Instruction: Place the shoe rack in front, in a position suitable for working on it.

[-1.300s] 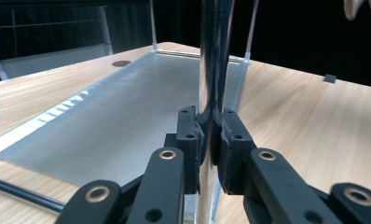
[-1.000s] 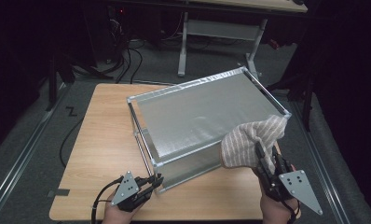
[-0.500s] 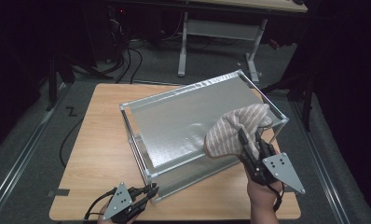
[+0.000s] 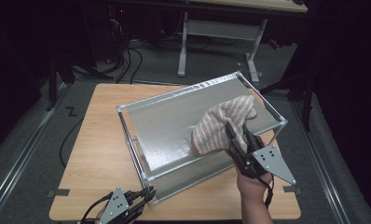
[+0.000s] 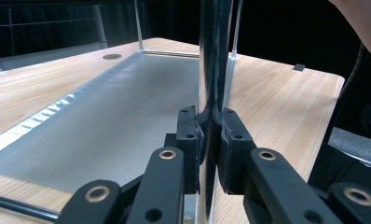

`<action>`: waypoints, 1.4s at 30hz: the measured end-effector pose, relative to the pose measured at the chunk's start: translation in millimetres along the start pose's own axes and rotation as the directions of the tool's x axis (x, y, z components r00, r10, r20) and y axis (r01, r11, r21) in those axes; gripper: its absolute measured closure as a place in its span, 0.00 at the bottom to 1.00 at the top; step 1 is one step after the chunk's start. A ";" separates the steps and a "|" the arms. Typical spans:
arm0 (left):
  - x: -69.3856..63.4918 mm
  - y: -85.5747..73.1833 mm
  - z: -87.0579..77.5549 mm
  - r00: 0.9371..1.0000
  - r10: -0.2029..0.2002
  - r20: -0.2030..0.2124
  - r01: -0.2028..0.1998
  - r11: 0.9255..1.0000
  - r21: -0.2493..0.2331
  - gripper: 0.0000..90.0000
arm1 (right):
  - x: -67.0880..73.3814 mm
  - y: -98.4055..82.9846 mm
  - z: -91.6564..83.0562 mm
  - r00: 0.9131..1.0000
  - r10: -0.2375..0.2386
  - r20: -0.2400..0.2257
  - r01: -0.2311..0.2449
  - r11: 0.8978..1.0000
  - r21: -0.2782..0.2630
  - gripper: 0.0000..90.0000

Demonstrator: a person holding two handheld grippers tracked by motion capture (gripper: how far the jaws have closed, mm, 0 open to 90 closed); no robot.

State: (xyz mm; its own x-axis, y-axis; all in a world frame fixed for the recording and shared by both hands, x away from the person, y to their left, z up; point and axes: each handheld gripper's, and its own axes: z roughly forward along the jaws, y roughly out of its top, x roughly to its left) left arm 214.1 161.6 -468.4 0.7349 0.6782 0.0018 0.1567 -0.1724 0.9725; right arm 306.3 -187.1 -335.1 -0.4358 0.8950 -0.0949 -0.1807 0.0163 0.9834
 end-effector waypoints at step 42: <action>-3.1 1.0 8.3 1.000 -0.005 0.010 0.005 1.000 -0.004 0.89 | 118.5 -9.3 29.7 0.944 0.004 -0.329 0.065 0.978 0.197 0.46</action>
State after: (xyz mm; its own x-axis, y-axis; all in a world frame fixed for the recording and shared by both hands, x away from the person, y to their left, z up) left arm 217.4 153.4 -469.4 0.7406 0.6719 -0.0057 0.1580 -0.1658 0.9734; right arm 282.6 -67.9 -350.9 -0.7027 0.6983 -0.1365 -0.0309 0.1618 0.9863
